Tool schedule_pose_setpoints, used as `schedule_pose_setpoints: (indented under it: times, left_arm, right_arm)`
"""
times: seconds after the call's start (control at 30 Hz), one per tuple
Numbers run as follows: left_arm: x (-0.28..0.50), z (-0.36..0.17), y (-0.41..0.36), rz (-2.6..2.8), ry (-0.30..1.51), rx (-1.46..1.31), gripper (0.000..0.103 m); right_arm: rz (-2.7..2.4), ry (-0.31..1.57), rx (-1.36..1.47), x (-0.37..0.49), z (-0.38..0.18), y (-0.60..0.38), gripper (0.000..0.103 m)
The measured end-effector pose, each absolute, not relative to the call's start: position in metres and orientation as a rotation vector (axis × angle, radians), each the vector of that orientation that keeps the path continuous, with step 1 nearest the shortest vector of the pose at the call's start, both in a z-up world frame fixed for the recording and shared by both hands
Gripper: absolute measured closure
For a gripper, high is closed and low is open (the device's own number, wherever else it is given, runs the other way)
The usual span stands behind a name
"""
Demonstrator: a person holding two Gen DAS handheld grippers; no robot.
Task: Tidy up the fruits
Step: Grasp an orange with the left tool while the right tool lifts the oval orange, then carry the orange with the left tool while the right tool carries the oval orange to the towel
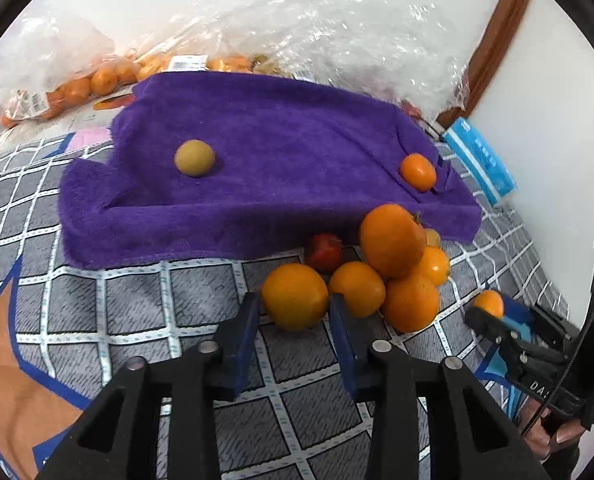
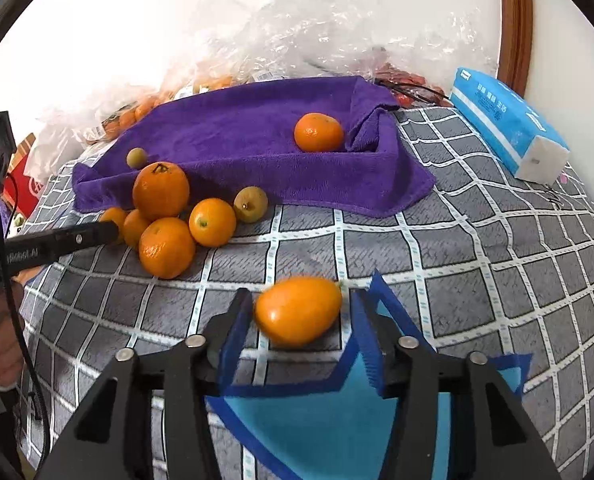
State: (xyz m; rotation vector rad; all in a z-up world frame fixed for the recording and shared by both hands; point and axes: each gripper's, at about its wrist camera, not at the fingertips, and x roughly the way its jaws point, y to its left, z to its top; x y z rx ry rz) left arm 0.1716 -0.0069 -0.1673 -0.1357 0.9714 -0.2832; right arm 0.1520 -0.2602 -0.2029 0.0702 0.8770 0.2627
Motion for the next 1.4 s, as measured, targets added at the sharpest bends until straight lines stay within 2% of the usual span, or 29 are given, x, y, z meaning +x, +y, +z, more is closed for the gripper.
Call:
schedule_pose_setpoints:
  times: [0.03, 0.07, 0.1, 0.13, 0.43, 0.67, 1.0, 1.4]
  left_arm:
    - [0.172, -0.168, -0.008, -0.276, 0.967, -0.128, 0.066]
    - [0.172, -0.168, -0.009, -0.262, 0.951, -0.123, 0.066]
    - [0.171, -0.169, -0.008, -0.26, 0.949, -0.124, 0.067]
    - [0.172, -0.169, -0.008, -0.263, 0.948, -0.129, 0.07]
    - [0.168, -0.165, 0.005, -0.244, 0.923, -0.168, 0.07]
    - [0.165, -0.142, 0.014, -0.196, 0.854, -0.162, 0.07]
    - [0.187, -0.113, 0.028, -0.104, 0.755, -0.179, 0.071]
    - [0.217, -0.113, 0.029, -0.07, 0.668, -0.152, 0.07]
  right_arm:
    - [0.255, 0.875, 0.061, 0.153, -0.203, -0.258, 0.05]
    - [0.249, 0.874, 0.051, 0.154, -0.203, -0.257, 0.054]
    - [0.241, 0.871, 0.043, 0.154, -0.203, -0.256, 0.064]
    - [0.242, 0.872, 0.044, 0.153, -0.203, -0.257, 0.063]
    - [0.239, 0.868, 0.098, 0.148, -0.201, -0.267, 0.063]
    - [0.248, 0.801, 0.077, 0.152, -0.175, -0.26, 0.064]
    - [0.263, 0.73, 0.08, 0.192, -0.139, -0.245, 0.064]
    - [0.272, 0.687, 0.15, 0.245, -0.121, -0.235, 0.064]
